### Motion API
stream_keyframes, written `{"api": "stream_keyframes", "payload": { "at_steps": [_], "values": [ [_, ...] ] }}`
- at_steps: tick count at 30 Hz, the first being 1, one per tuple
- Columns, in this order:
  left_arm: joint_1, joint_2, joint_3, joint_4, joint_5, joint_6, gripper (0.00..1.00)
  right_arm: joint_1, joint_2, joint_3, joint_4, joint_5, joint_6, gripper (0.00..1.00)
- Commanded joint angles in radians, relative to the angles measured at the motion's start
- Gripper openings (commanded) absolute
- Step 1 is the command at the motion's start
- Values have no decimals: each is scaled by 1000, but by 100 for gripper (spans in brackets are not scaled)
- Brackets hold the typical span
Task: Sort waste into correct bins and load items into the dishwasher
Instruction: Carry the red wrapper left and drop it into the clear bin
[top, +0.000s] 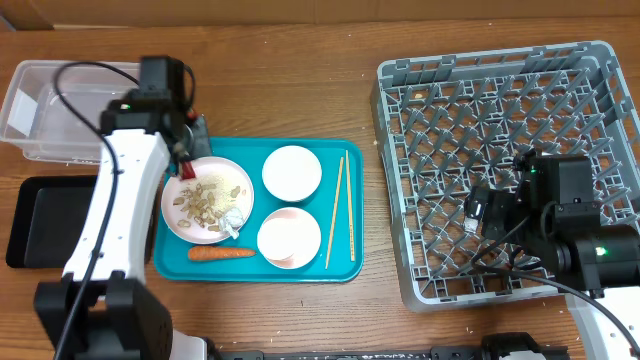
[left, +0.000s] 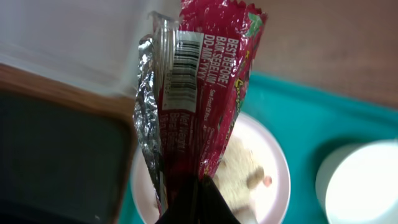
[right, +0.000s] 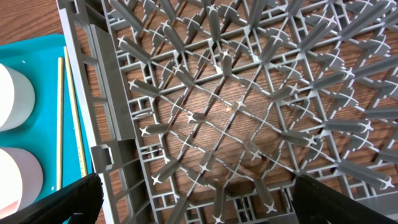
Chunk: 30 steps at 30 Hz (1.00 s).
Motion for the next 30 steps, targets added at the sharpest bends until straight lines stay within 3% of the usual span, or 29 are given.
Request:
{"api": "stream_keyframes", "payload": {
  "at_steps": [1, 8, 17, 19, 22, 24, 30],
  "values": [
    [62, -38, 68, 37, -93, 1, 4, -2, -1, 29, 3, 10, 1, 100],
    [231, -1, 65, 223, -85, -63, 4, -1, -1, 29, 3, 9, 2, 100],
    [284, 106, 65, 407, -34, -63, 4, -1, -1, 29, 0, 9, 2, 100],
    [284, 139, 65, 435, -29, -63, 15, -1, -1, 29, -5, 9, 2, 100],
    [283, 149, 65, 437, -11, -63, 52, -1, -1, 29, -8, 9, 2, 100],
    [283, 145, 66, 434, 31, -63, 66, -1, -1, 29, -9, 9, 2, 100],
    [279, 93, 67, 267, 292, -63, 65, -2, -1, 29, -13, 9, 1, 100]
  ]
}}
